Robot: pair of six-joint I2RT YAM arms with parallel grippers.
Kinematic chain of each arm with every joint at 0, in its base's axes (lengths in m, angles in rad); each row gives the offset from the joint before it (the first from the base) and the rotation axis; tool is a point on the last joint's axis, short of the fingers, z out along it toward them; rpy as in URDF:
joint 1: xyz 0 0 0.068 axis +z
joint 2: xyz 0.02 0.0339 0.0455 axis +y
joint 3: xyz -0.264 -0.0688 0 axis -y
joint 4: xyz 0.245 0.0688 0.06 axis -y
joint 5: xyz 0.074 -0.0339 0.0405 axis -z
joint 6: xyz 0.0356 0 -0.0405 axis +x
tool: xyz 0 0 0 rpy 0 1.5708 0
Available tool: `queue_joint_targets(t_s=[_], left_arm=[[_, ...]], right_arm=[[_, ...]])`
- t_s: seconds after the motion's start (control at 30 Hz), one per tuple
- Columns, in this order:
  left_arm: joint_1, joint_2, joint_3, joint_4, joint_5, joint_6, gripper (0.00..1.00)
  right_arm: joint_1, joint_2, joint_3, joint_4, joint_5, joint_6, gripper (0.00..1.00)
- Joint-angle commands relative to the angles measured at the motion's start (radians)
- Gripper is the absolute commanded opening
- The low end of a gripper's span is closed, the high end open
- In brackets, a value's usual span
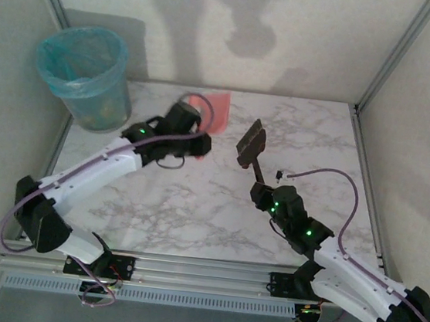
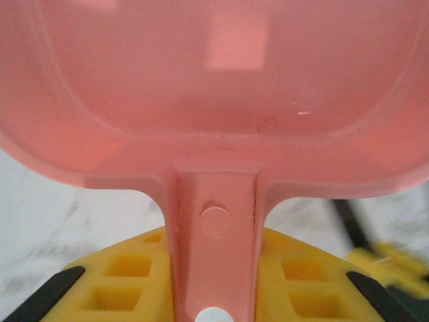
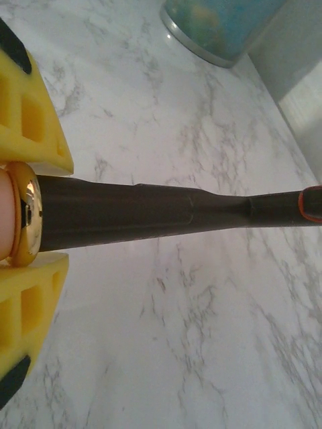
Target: Sweep away the paper scraps from the table
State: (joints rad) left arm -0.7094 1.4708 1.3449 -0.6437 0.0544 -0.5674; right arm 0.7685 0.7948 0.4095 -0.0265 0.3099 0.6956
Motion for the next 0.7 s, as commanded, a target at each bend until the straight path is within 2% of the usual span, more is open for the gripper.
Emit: queue_joint_targets(t_s=[0.0, 0.13, 0.23, 0.43, 0.67], left_arm=[[-0.067, 0.022, -0.079, -0.104, -0.198, -0.007, 0.00], [-0.142, 0.067, -0.176, -0.107, -0.266, -0.047, 0.00], [-0.166, 0.078, -0.240, -0.076, -0.272, -0.070, 0.00], [-0.163, 0.100, -0.319, -0.048, -0.295, -0.095, 0.00], [-0.127, 0.157, -0.367, -0.005, -0.289, -0.095, 0.00]], right_arm=[[0.009, -0.057, -0.029, 0.021, 0.101, 0.016, 0.00], [0.009, -0.119, -0.058, 0.016, 0.153, 0.025, 0.00], [0.008, -0.160, -0.079, 0.015, 0.180, 0.028, 0.00], [0.006, -0.199, -0.104, 0.029, 0.196, 0.034, 0.00], [0.003, -0.159, -0.098, 0.048, 0.172, 0.036, 0.00]])
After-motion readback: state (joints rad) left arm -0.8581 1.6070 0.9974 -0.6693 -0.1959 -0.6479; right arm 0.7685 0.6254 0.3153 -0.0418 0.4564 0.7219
